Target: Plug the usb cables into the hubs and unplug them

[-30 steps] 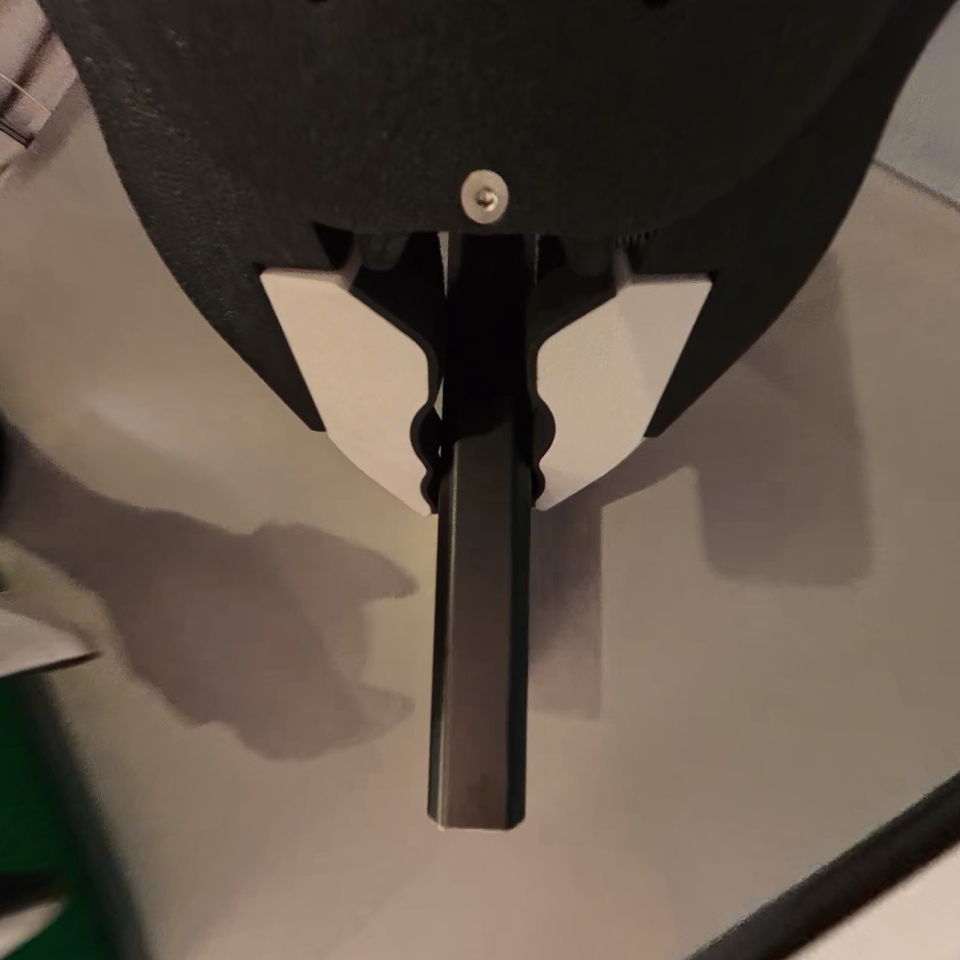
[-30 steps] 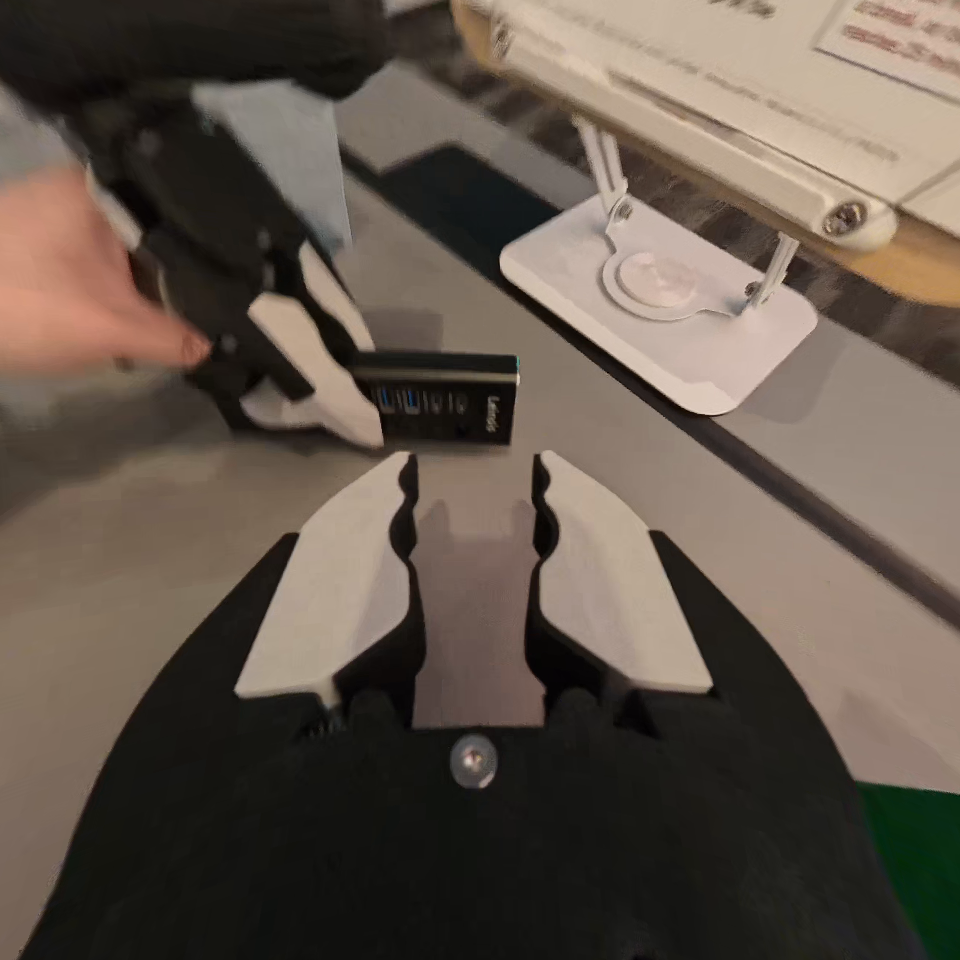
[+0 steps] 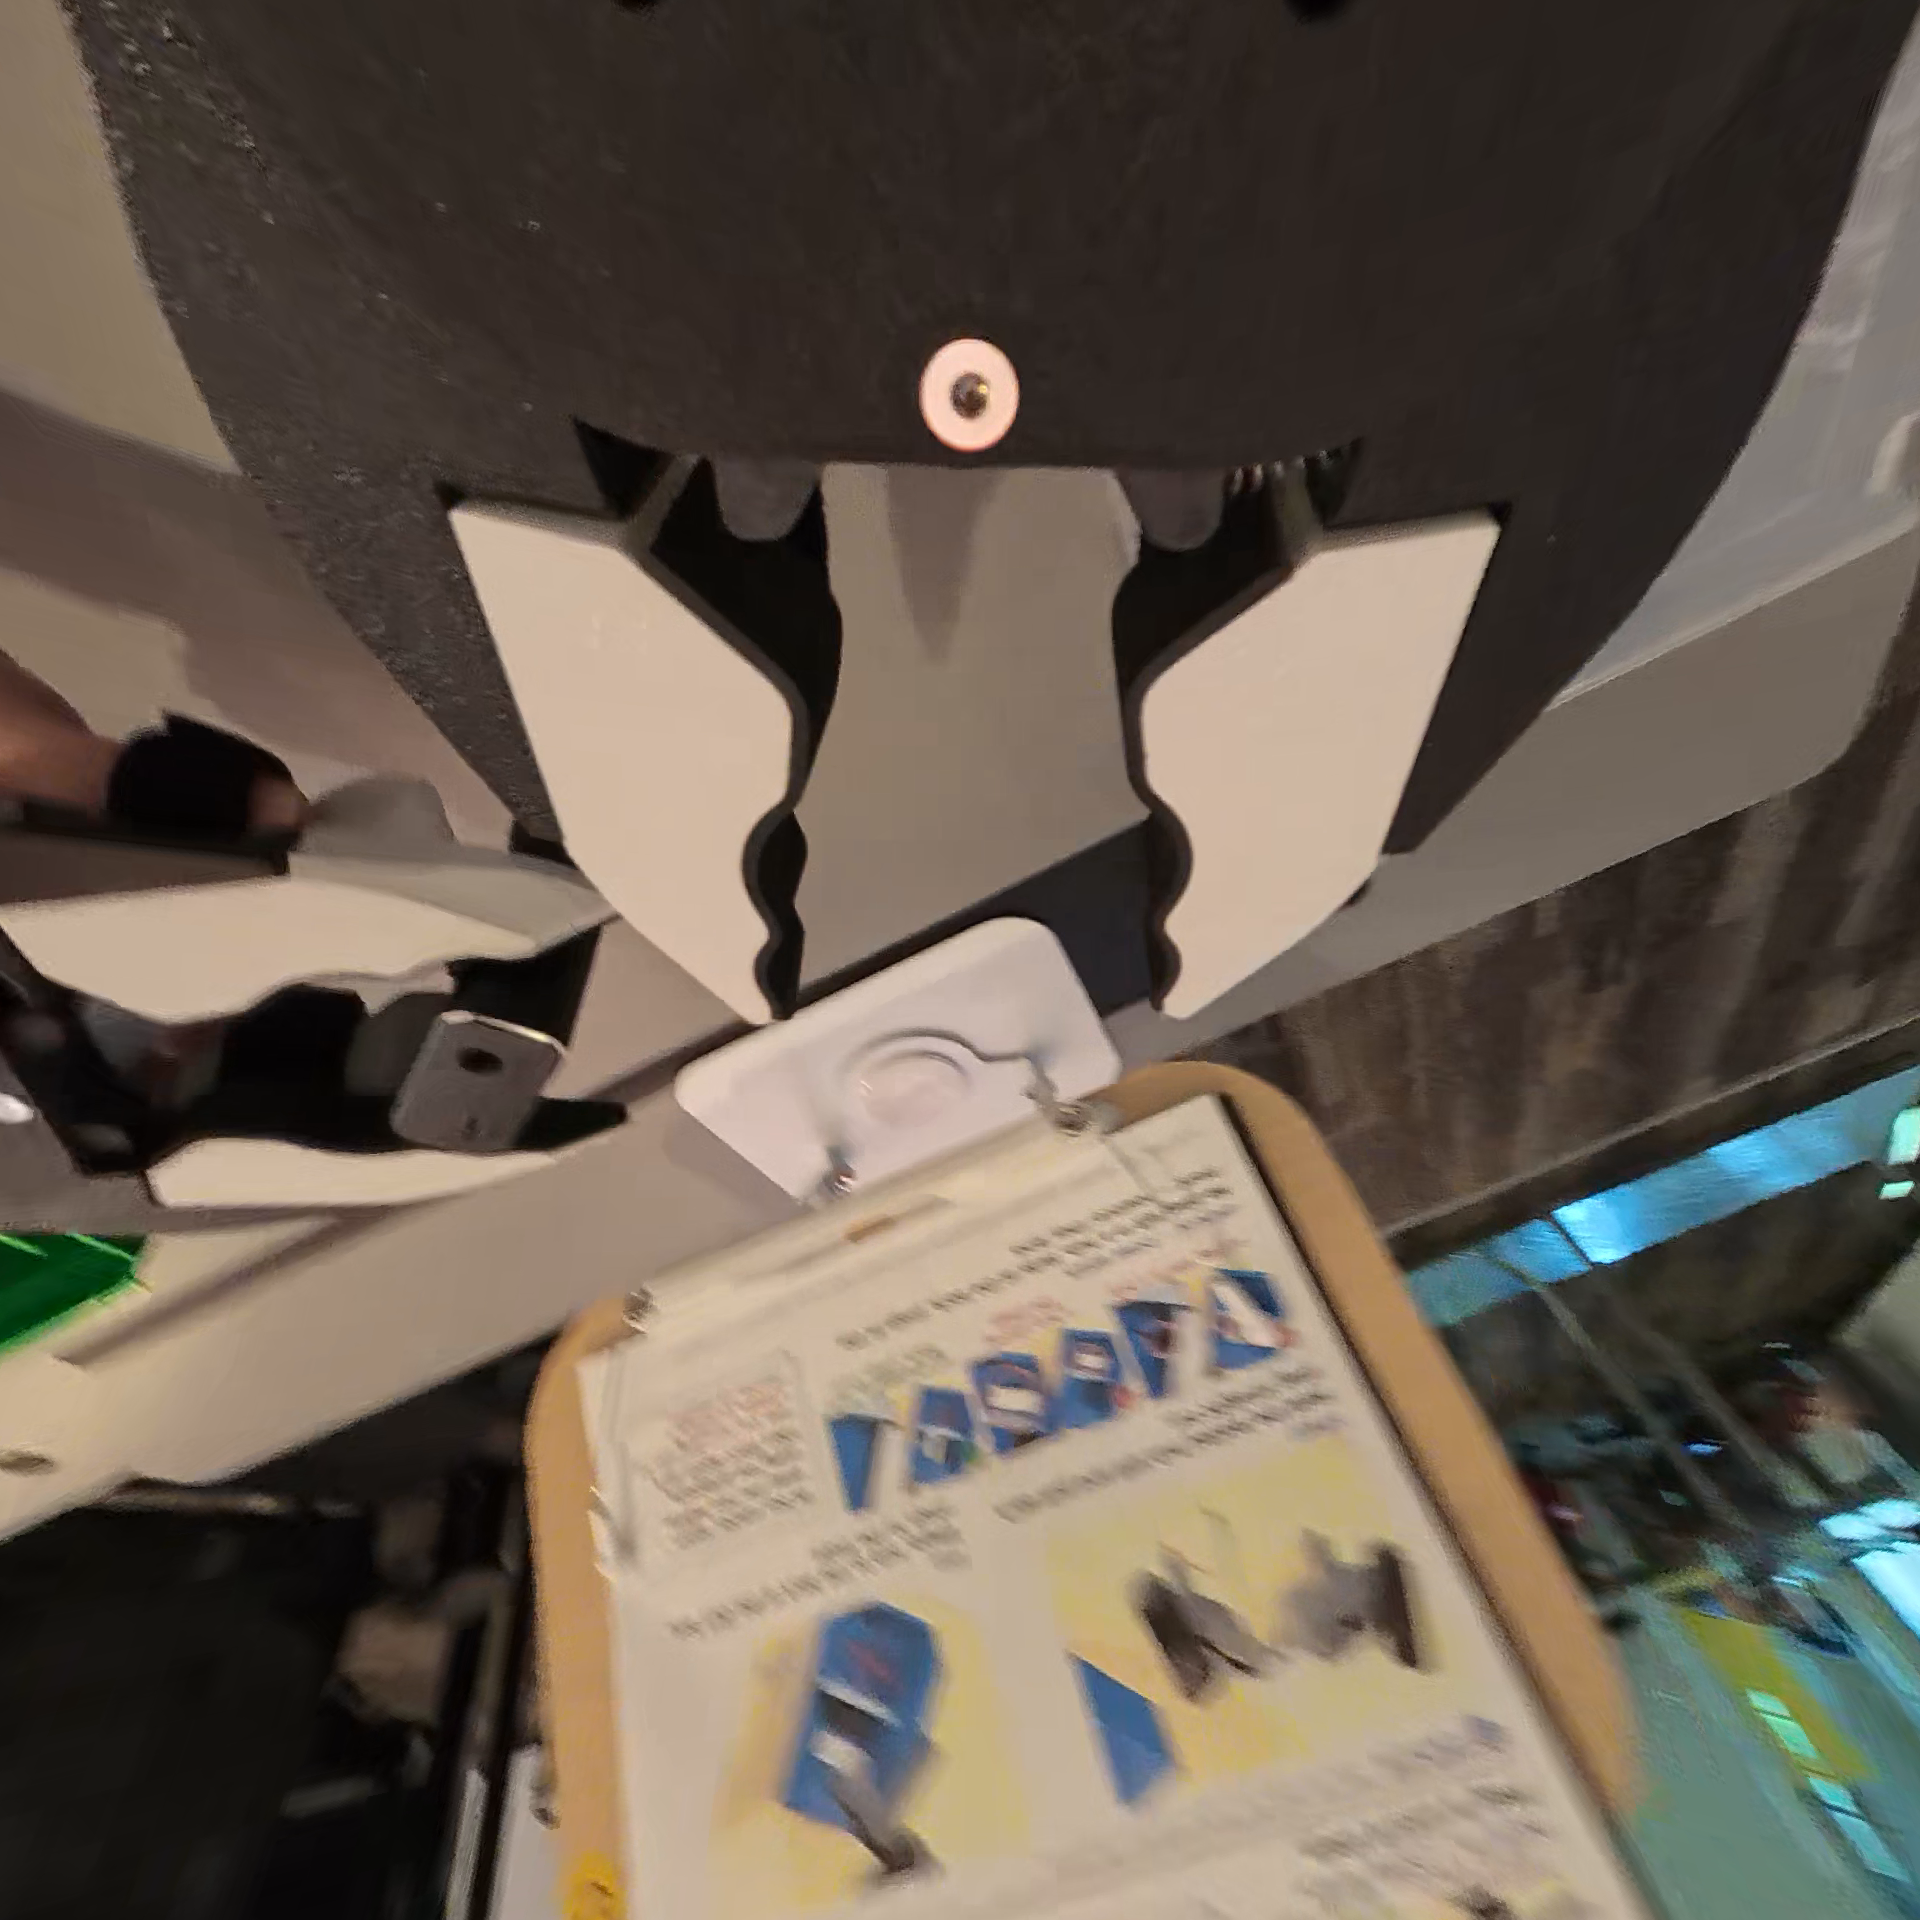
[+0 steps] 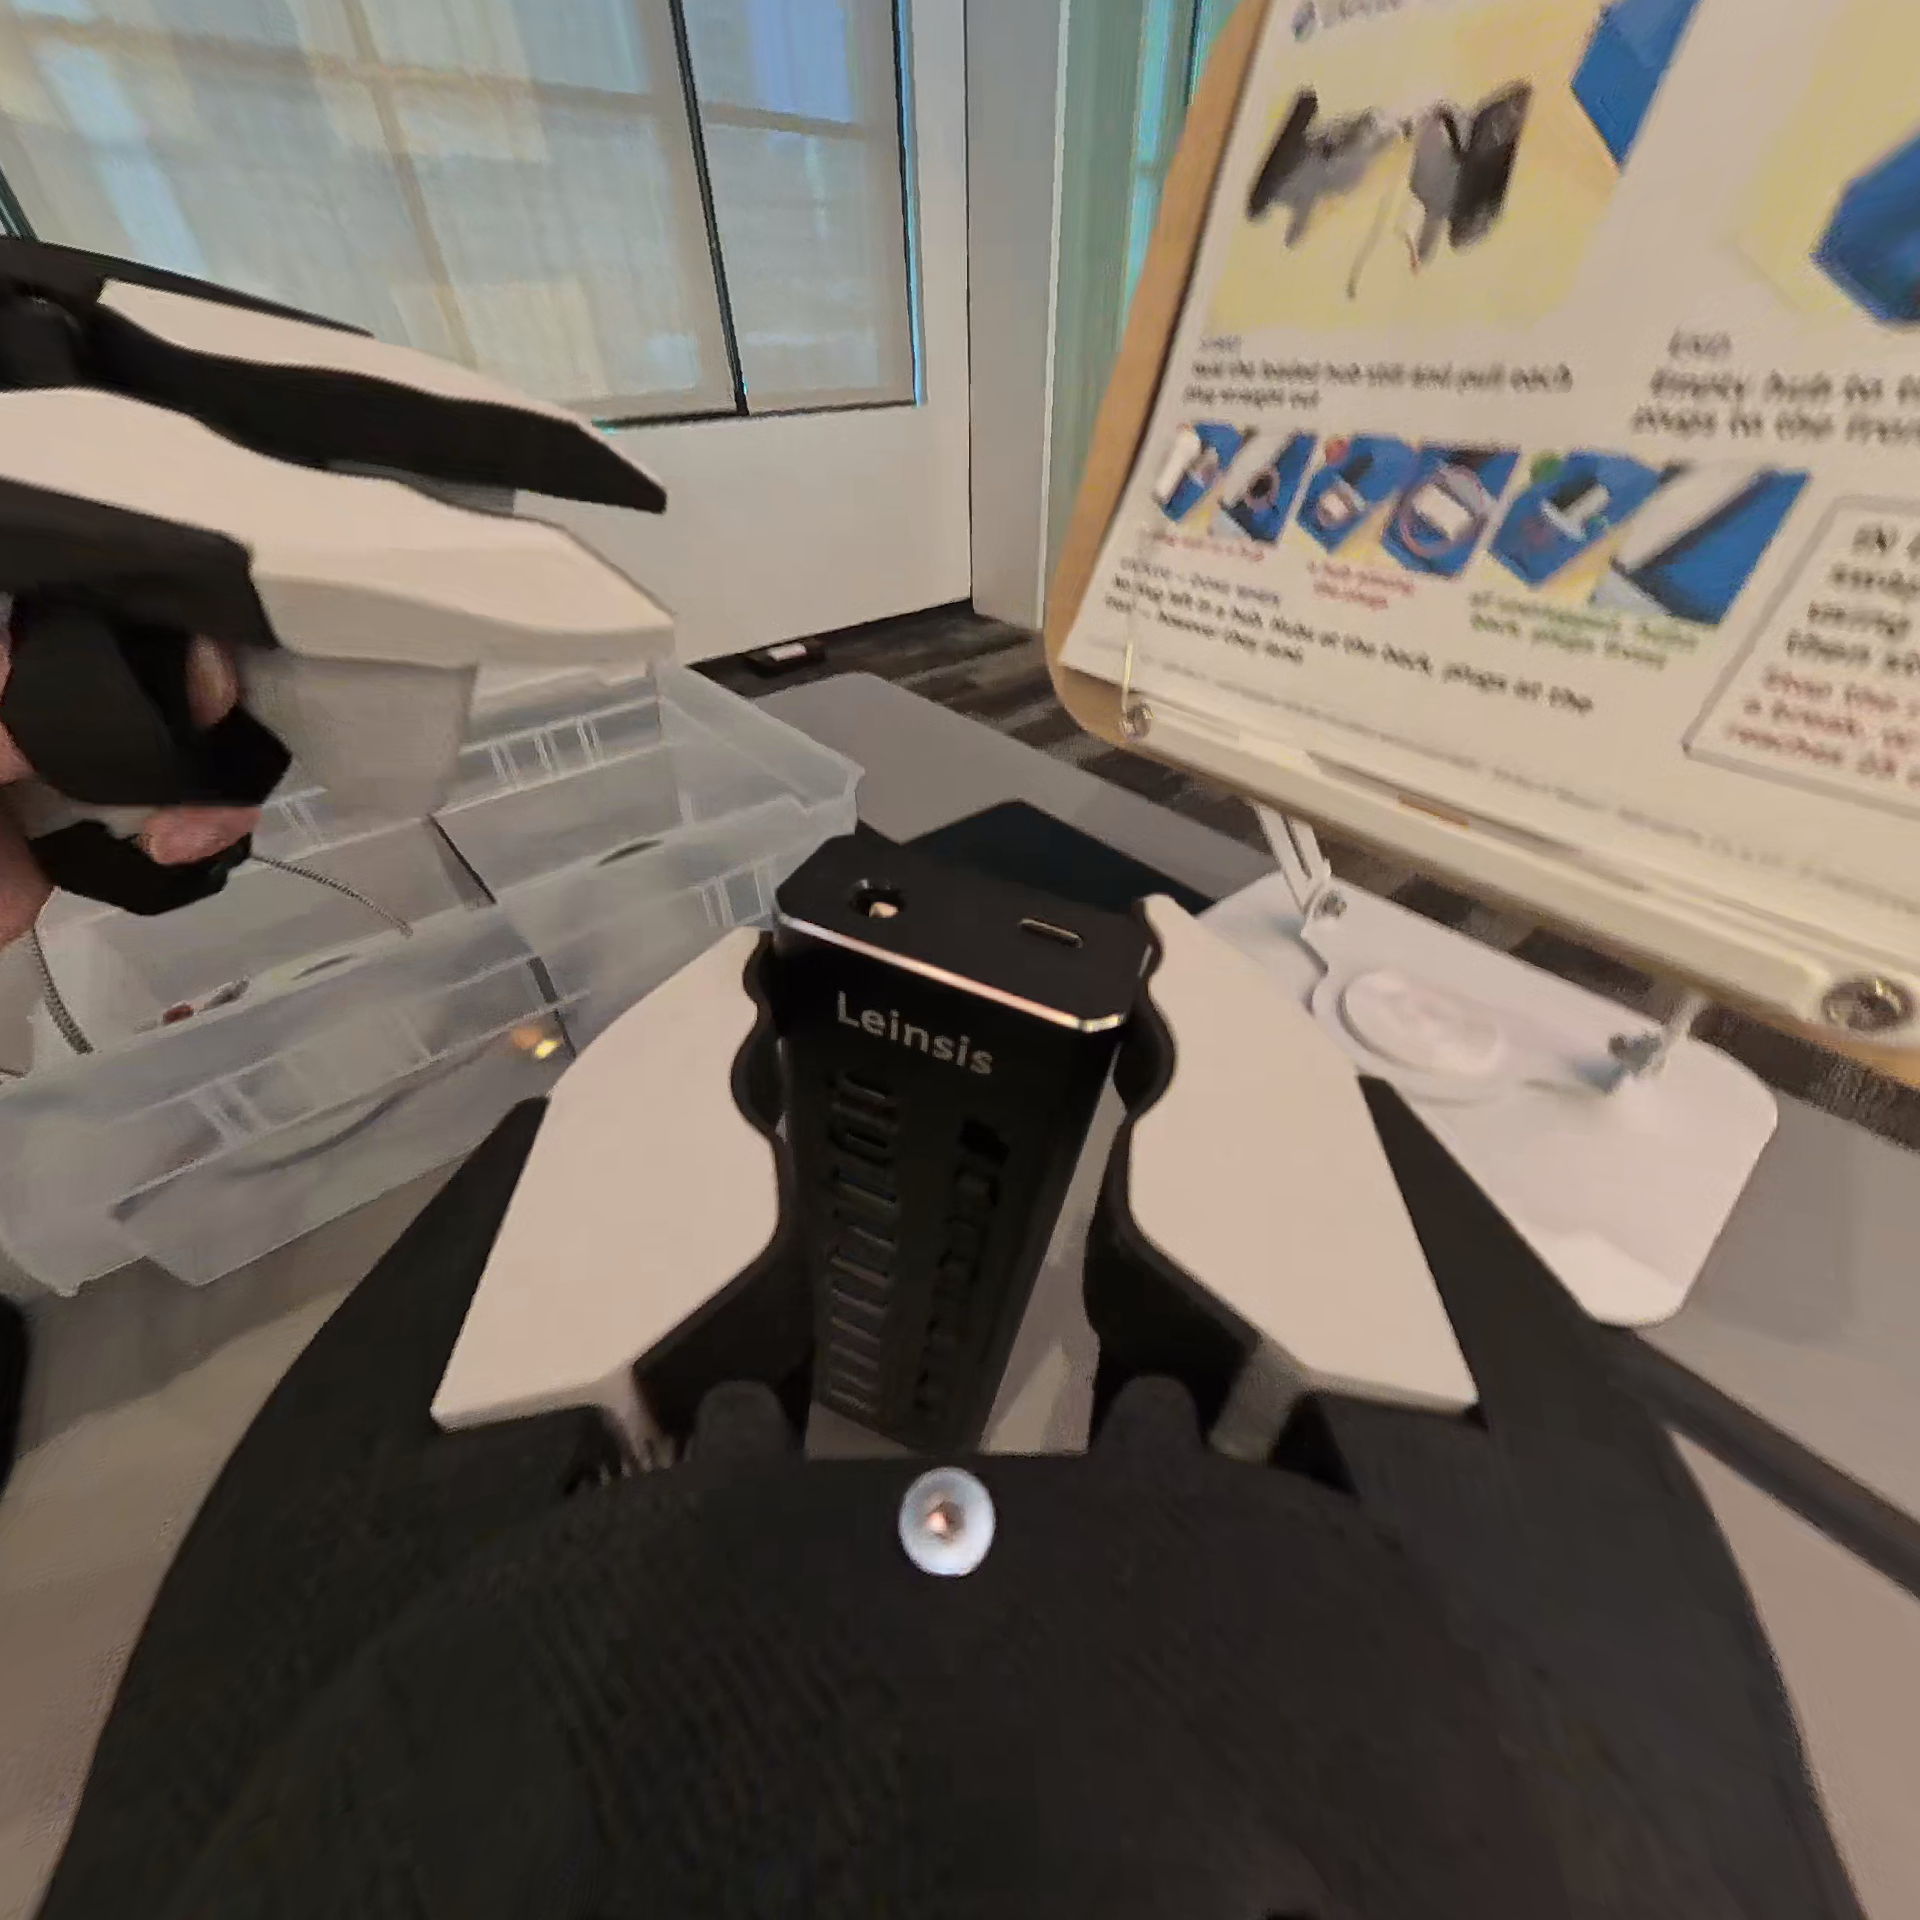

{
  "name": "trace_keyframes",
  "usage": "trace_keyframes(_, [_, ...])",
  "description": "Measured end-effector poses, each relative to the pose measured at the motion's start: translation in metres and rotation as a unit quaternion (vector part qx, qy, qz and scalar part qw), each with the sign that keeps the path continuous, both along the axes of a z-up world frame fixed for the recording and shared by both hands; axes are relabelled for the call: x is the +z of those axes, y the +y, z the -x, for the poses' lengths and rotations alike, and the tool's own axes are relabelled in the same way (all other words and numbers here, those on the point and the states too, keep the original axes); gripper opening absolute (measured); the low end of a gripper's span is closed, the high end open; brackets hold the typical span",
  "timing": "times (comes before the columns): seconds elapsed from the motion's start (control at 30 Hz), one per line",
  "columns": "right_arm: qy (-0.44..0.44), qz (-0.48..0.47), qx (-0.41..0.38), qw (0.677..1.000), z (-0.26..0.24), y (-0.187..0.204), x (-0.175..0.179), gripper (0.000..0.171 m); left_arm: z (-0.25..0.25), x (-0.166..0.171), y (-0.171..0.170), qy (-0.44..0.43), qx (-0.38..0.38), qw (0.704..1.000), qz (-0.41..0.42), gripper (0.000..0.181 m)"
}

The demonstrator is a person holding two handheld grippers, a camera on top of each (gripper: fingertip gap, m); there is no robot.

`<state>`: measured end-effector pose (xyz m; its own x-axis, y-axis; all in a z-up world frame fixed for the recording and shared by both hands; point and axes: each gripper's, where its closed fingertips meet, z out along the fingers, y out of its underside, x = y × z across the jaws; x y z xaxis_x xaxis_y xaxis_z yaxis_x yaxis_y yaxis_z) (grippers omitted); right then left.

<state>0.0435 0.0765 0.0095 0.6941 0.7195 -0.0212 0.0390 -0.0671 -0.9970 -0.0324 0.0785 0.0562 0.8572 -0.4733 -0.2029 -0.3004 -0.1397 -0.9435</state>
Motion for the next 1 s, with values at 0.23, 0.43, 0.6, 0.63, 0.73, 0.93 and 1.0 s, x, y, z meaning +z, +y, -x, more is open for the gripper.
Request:
trace_keyframes(0.23, [-0.068, -0.029, -0.022, 0.997, 0.024, 0.01, -0.014, 0.063, 0.047, 0.03, 0.004, 0.006, 0.128, 0.986, -0.11, 0.081])
trace_keyframes(0.43, [-0.079, -0.027, -0.043, 0.996, 0.021, 0.012, -0.021, 0.065, 0.047, 0.041, -0.001, 0.007, 0.139, 0.981, -0.137, 0.083])
trace_keyframes(0.6, [-0.098, -0.016, -0.044, 0.994, 0.025, 0.012, -0.025, 0.066, 0.04, 0.041, -0.003, 0.007, 0.129, 0.983, -0.13, 0.082])
trace_keyframes(0.63, [-0.097, -0.01, -0.045, 0.994, 0.025, 0.013, -0.025, 0.066, 0.04, 0.039, -0.002, 0.008, 0.128, 0.984, -0.126, 0.082])
trace_keyframes(0.73, [-0.093, -0.004, -0.042, 0.995, 0.024, 0.014, -0.026, 0.066, 0.041, 0.036, -0.001, 0.001, 0.124, 0.986, -0.112, 0.082])
trace_keyframes(0.93, [-0.098, -0.003, -0.036, 0.995, 0.025, 0.013, -0.027, 0.069, 0.048, 0.041, -0.002, -0.03, 0.11, 0.989, -0.098, 0.082])
trace_keyframes(1.0, [-0.102, -0.006, -0.035, 0.994, 0.025, 0.013, -0.028, 0.07, 0.05, 0.043, -0.004, -0.038, 0.1, 0.99, -0.089, 0.082])
